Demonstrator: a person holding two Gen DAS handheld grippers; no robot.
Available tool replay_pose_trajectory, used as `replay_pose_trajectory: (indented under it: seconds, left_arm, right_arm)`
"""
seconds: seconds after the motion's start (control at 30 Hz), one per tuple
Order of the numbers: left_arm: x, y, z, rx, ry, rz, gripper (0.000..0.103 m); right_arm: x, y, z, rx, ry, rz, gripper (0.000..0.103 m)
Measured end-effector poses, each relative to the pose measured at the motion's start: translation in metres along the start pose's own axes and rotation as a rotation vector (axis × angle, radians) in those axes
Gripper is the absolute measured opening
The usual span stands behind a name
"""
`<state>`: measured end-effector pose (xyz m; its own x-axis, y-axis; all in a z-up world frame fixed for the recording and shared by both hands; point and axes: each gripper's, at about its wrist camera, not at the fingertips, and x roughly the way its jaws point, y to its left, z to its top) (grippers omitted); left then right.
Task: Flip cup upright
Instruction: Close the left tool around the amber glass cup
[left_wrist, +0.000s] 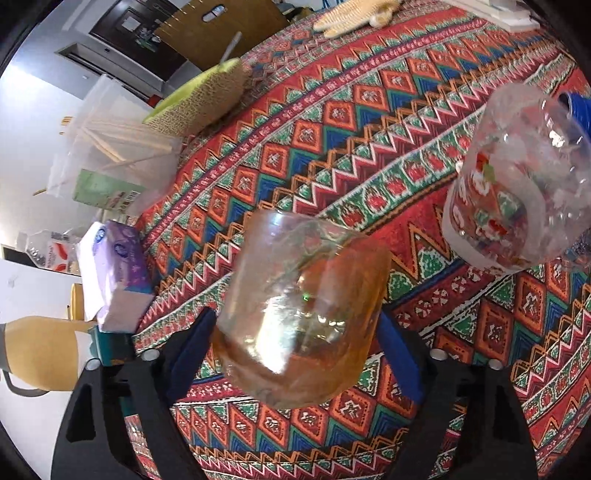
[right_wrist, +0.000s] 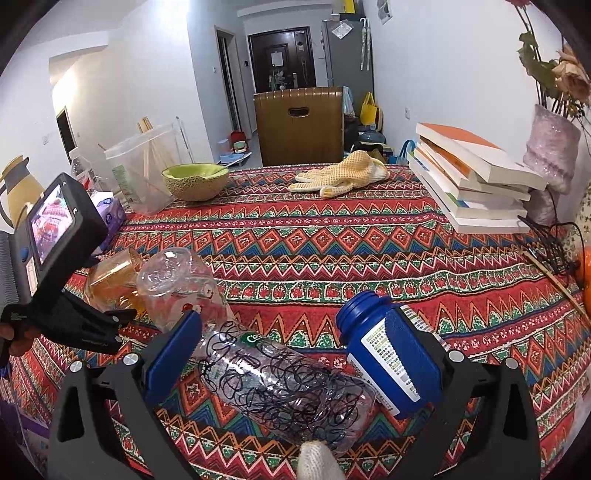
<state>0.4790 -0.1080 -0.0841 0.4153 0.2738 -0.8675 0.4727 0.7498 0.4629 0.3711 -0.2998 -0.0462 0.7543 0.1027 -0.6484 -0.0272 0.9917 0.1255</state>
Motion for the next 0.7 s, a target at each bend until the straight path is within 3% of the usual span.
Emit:
replay_pose_trajectory:
  seconds: [0.7]
  left_arm:
    - [-0.0028,0.002,-0.0063,-0.029,-0.022,0.014,0.08]
  right_arm:
    - [-0.0034,0.0025,0.001,-0.003,-0.005,0.002,0.096]
